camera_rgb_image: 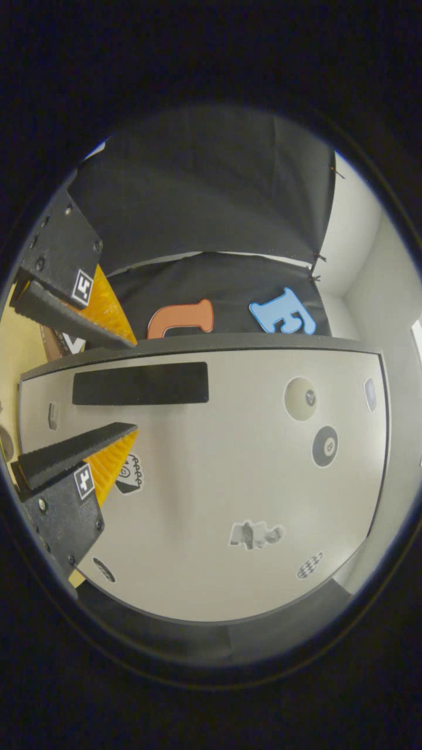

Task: Open the shoe cabinet door, grab the shoes and put them into the shoe cabinet, then close the shoe cabinet door.

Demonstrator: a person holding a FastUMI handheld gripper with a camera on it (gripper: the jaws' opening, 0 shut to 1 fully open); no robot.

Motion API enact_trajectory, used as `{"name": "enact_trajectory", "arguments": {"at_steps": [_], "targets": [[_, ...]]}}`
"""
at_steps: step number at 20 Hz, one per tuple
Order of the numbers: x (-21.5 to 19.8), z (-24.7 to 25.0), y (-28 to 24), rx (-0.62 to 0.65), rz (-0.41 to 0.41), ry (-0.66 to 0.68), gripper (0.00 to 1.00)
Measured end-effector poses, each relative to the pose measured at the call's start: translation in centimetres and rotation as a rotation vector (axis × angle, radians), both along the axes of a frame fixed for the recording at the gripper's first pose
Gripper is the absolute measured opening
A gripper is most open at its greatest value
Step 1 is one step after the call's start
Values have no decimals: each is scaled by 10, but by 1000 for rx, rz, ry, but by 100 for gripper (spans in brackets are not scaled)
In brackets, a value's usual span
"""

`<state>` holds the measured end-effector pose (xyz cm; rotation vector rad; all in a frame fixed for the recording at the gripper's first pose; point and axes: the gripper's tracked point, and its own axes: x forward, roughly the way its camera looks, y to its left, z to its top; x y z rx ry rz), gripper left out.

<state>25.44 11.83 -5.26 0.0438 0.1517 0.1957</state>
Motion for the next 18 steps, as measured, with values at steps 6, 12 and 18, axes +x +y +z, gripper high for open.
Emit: {"name": "enact_trajectory", "arguments": {"at_steps": [6, 12, 18], "targets": [[4, -10, 2, -48, 48, 27, 36], [-24, -6, 1, -22, 120, 51, 34], [-43, -8, -13, -34, 187, 74, 34]]}}
